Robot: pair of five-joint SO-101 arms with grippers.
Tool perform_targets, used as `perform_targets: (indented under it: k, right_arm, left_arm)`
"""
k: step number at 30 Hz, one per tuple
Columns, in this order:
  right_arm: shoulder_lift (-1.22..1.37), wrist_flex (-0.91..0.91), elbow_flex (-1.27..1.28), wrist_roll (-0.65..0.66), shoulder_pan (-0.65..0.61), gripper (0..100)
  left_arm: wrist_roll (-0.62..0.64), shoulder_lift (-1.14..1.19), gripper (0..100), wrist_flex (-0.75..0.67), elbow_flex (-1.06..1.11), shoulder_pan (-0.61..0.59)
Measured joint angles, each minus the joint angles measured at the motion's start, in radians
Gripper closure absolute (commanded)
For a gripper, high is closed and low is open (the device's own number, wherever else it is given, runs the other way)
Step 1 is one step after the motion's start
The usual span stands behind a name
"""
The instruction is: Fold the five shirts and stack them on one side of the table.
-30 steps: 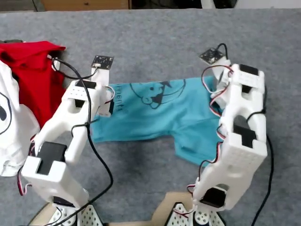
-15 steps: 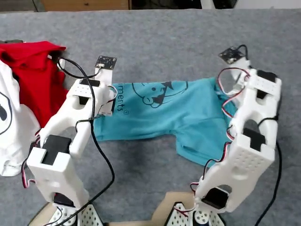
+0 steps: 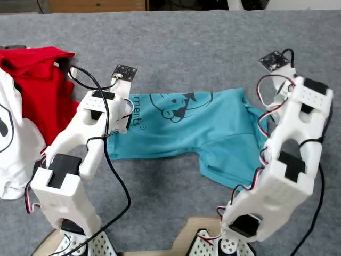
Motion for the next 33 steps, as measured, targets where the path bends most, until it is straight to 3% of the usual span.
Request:
perform_targets:
  k: [12,27,33]
  right_arm:
    - [-0.003,-0.199,0.176,-0.015,-0.181,99.5]
    - [0.242,-0.255,-0.057,-0.018,-0.110,99.5]
    - [0.315,-0.255,-0.193,-0.103,-0.037,99.5]
  left_arm:
    - [0.000,0.000,98,0.000,0.000,0.000]
    - [0.000,0.000,98,0.000,0.000,0.000]
    - [0.000,0.000,98,0.000,0.000,0.006]
